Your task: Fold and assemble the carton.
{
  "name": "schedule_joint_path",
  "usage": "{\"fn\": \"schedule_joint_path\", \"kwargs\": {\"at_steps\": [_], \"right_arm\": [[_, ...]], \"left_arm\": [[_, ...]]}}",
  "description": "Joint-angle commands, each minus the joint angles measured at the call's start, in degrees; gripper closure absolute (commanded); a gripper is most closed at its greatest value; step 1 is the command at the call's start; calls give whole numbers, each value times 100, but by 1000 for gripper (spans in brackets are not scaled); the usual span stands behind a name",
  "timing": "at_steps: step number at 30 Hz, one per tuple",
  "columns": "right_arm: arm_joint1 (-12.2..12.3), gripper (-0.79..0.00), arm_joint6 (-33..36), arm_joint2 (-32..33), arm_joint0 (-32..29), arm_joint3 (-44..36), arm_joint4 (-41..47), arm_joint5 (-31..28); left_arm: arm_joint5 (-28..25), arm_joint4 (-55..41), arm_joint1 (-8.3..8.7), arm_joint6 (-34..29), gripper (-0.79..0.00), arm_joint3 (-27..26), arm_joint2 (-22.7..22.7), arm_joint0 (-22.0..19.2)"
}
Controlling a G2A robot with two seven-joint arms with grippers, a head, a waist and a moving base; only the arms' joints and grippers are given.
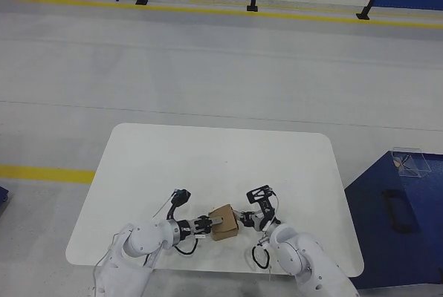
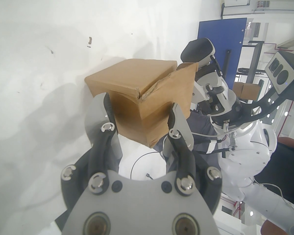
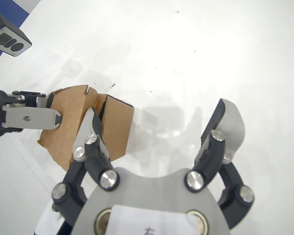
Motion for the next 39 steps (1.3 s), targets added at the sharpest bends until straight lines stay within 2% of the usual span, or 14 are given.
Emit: {"fn": "schedule_joint_path", "kwargs": {"at_steps": [1, 12, 19, 25, 28, 32, 33, 34, 35, 36, 39], "right_arm": [[-6, -785, 5, -6, 8, 7, -6, 12], [-31, -785, 17, 35, 12, 18, -8, 68], [-39, -785, -14, 84, -20, 14, -23, 79], [-52, -785, -136, 142, -74, -52, 61, 117], [-39, -785, -285, 206, -199, -213, 177, -137], [-14, -785, -155, 172, -282, -245, -163, -236], [-18, -785, -104, 134, -269, -211, -255, -192], [-25, -785, -53, 91, -240, -163, -349, -127], [-37, -785, -24, 52, -206, -111, -398, -42], [-51, -785, -9, 17, -166, -63, -413, 36], [-82, -785, 7, -31, -88, -12, -323, 108]], "left_arm": [[12, -1, 9, 11, -394, 4, 22, -10], [50, -10, 65, 93, -416, -15, 108, -16], [68, 0, 101, 167, -459, -54, 157, 2], [180, 95, 127, 184, -434, -71, 245, -15], [250, 124, 135, 231, -437, -81, 297, -22], [259, 109, 154, 261, -434, -115, 297, -9], [251, 101, 161, 270, -453, -134, 286, 2], [240, 93, 169, 279, -536, -154, 273, 16], [239, 76, 177, 311, -714, -180, 250, 35], [232, 54, 185, 375, -785, -223, 218, 69], [163, 36, 222, 696, -785, -487, 66, 287]]}}
